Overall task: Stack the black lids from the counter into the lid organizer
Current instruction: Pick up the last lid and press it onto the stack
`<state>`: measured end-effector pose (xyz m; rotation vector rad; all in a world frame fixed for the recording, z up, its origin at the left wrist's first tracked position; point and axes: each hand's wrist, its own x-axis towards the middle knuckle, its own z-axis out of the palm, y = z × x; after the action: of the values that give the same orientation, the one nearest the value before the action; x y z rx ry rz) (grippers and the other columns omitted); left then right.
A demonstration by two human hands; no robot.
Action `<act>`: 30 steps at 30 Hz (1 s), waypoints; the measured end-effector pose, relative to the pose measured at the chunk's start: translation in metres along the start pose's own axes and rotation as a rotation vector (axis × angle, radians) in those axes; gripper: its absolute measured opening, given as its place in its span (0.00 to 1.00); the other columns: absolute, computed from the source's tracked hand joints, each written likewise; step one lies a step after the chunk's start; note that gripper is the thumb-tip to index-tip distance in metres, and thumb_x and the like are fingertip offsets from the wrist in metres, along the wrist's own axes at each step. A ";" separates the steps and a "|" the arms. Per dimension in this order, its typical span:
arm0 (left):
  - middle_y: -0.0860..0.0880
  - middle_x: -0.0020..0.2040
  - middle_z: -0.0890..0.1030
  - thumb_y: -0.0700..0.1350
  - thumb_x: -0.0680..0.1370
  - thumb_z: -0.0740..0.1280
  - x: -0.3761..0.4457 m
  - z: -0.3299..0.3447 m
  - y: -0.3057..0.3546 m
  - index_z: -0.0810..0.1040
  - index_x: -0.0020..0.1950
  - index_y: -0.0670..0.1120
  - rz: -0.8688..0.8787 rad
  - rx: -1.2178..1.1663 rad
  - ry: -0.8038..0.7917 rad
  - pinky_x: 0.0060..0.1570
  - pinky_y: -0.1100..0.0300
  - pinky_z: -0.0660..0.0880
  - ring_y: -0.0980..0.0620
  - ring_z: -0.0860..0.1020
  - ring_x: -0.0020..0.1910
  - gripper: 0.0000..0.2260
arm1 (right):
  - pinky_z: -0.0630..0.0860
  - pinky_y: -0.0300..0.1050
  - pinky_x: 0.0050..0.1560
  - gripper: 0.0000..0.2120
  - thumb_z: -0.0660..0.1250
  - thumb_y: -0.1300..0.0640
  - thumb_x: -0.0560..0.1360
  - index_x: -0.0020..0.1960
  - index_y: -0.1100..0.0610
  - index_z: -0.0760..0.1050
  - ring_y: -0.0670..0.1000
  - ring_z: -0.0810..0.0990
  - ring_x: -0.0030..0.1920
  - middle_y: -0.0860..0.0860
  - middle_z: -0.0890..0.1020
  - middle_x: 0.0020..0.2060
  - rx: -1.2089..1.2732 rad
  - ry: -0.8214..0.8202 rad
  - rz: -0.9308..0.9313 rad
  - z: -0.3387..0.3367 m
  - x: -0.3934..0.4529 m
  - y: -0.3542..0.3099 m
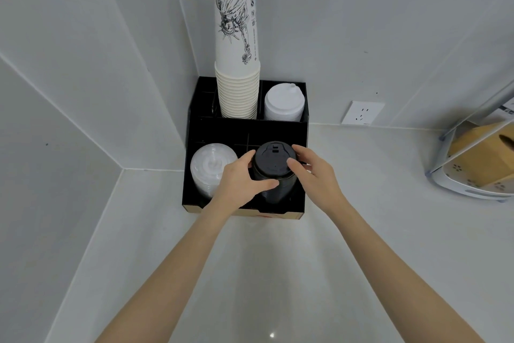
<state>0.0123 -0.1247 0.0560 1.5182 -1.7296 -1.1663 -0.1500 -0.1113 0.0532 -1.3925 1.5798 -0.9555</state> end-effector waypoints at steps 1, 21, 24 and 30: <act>0.48 0.56 0.79 0.45 0.65 0.75 0.000 0.000 0.000 0.71 0.61 0.48 0.003 0.001 -0.003 0.54 0.63 0.69 0.52 0.75 0.55 0.27 | 0.69 0.28 0.51 0.18 0.62 0.56 0.75 0.64 0.55 0.69 0.47 0.75 0.57 0.49 0.78 0.58 -0.010 0.015 0.002 0.001 0.001 0.000; 0.44 0.61 0.75 0.46 0.64 0.75 0.003 0.011 -0.008 0.68 0.65 0.47 0.030 0.082 0.051 0.58 0.59 0.69 0.49 0.73 0.59 0.31 | 0.71 0.41 0.59 0.16 0.62 0.59 0.75 0.63 0.54 0.70 0.45 0.74 0.55 0.46 0.77 0.53 -0.004 0.033 0.069 0.002 -0.004 0.007; 0.44 0.61 0.75 0.47 0.64 0.75 0.003 0.011 -0.009 0.68 0.65 0.48 0.027 0.090 0.051 0.59 0.58 0.70 0.49 0.73 0.59 0.32 | 0.71 0.40 0.56 0.16 0.62 0.59 0.75 0.62 0.54 0.71 0.45 0.74 0.54 0.47 0.78 0.54 -0.016 0.028 0.056 0.001 -0.003 0.005; 0.46 0.59 0.78 0.43 0.65 0.75 -0.001 0.007 -0.005 0.69 0.62 0.46 0.039 0.058 0.036 0.54 0.64 0.67 0.54 0.74 0.56 0.28 | 0.70 0.36 0.50 0.17 0.64 0.57 0.73 0.62 0.55 0.71 0.48 0.75 0.56 0.50 0.78 0.59 -0.025 0.042 0.058 -0.001 0.000 0.002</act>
<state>0.0091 -0.1218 0.0489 1.5233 -1.7747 -1.0712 -0.1521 -0.1109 0.0518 -1.3445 1.6597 -0.9396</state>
